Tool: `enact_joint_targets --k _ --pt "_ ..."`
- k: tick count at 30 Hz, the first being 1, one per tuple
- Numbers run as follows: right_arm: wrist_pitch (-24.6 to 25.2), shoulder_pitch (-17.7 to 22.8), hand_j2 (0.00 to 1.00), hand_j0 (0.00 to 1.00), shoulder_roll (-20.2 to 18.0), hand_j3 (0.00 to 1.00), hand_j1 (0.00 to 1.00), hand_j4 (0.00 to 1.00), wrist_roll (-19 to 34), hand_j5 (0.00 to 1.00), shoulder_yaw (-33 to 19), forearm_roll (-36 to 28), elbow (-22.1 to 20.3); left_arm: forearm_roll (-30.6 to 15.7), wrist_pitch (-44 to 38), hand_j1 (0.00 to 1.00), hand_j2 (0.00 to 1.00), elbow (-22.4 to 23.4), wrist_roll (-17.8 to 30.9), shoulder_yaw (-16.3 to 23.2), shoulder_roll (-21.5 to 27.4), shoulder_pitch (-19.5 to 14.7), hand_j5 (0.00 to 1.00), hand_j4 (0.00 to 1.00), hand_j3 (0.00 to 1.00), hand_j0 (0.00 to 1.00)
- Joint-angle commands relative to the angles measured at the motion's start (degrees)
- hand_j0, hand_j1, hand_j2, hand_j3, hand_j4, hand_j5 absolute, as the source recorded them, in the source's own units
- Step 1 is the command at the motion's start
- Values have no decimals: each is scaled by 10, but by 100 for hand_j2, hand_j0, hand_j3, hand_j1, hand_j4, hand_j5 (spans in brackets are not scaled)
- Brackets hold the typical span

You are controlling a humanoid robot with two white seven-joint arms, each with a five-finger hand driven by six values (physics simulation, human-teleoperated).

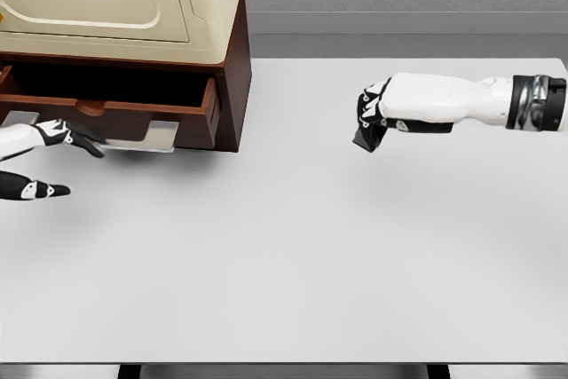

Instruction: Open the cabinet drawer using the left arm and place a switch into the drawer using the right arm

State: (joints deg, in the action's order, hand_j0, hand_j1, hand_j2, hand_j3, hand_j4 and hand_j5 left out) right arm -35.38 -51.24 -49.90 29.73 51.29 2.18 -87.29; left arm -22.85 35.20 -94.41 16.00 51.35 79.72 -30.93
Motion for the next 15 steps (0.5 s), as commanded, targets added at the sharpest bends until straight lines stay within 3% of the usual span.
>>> enact_joint_targets --k 1,15 --pt "4 0 29 29 1 29 29 29 2 29 0 -6 0 -3 -2 71 71 0 -1 -1 8 0 71 71 71 71" --pt "4 -5 29 29 7 29 29 29 2 29 0 -6 10 -20 -2 71 71 -14 -1 -7 18 -1 71 71 71 71"
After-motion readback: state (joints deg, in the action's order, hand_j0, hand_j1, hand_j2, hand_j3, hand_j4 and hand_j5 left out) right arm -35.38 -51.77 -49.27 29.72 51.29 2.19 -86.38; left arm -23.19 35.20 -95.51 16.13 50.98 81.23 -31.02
